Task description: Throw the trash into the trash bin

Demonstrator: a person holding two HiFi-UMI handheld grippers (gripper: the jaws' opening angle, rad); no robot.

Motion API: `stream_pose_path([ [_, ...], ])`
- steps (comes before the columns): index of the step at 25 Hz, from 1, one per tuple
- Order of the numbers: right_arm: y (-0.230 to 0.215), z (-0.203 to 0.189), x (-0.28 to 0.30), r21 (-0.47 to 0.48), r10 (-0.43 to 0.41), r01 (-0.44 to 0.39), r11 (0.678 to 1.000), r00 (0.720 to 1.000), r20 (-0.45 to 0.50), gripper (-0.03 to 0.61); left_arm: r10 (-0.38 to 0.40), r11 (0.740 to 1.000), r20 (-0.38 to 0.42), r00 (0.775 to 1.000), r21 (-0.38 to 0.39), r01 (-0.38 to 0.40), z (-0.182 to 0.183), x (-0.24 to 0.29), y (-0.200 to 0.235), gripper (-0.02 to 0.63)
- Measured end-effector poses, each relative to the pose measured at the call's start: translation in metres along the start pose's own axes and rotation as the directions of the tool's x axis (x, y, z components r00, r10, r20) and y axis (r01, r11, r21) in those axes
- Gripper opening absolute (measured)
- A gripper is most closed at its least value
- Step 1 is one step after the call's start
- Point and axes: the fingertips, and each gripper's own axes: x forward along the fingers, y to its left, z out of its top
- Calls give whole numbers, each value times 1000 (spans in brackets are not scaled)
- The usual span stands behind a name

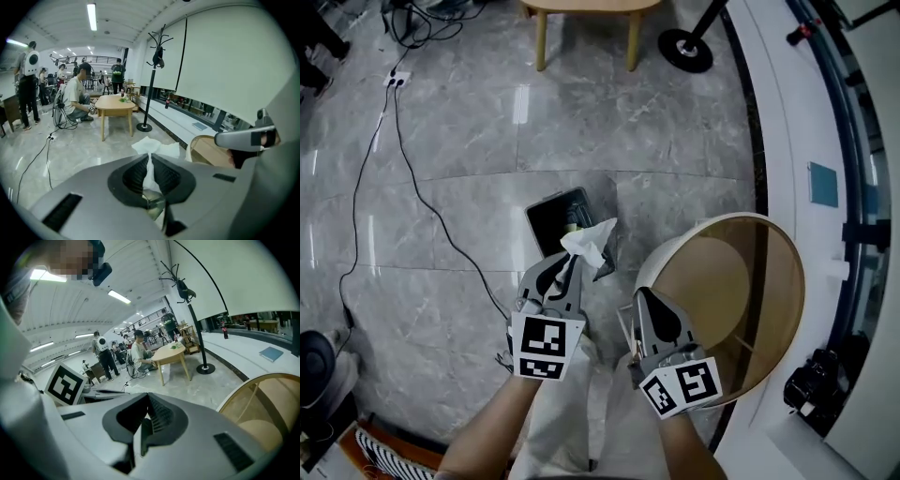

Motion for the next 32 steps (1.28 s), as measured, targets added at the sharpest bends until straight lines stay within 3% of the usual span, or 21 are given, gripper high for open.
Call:
stream_pose_path([
  [9, 0, -43, 17, 14, -25, 26, 1000, 999, -42, 17, 68, 990, -41, 997, -119, -72, -63, 11, 41, 32],
  [15, -7, -78, 24, 31, -39, 41, 999, 996, -78, 17, 77, 991, -72, 994, -102, -84, -103, 31, 40, 32],
  [23, -4, -87, 24, 36, -41, 44, 998, 994, -103, 17, 99, 987, -87, 991, -117, -108, -118, 37, 51, 35],
  [24, -4, -85, 23, 37, -43, 47, 998, 994, -100, 17, 95, 987, -86, 992, -124, -105, -118, 37, 52, 45],
  [26, -4, -81, 23, 38, -46, 50, 998, 995, -93, 17, 89, 986, -88, 992, -134, -100, -116, 39, 54, 155],
  [27, -4, -79, 23, 38, -47, 51, 998, 995, -89, 16, 88, 986, -91, 992, -137, -100, -116, 40, 54, 178],
  [32, -5, -74, 19, 38, -51, 54, 998, 996, -76, 17, 84, 987, -100, 991, -131, -97, -116, 40, 51, 192],
])
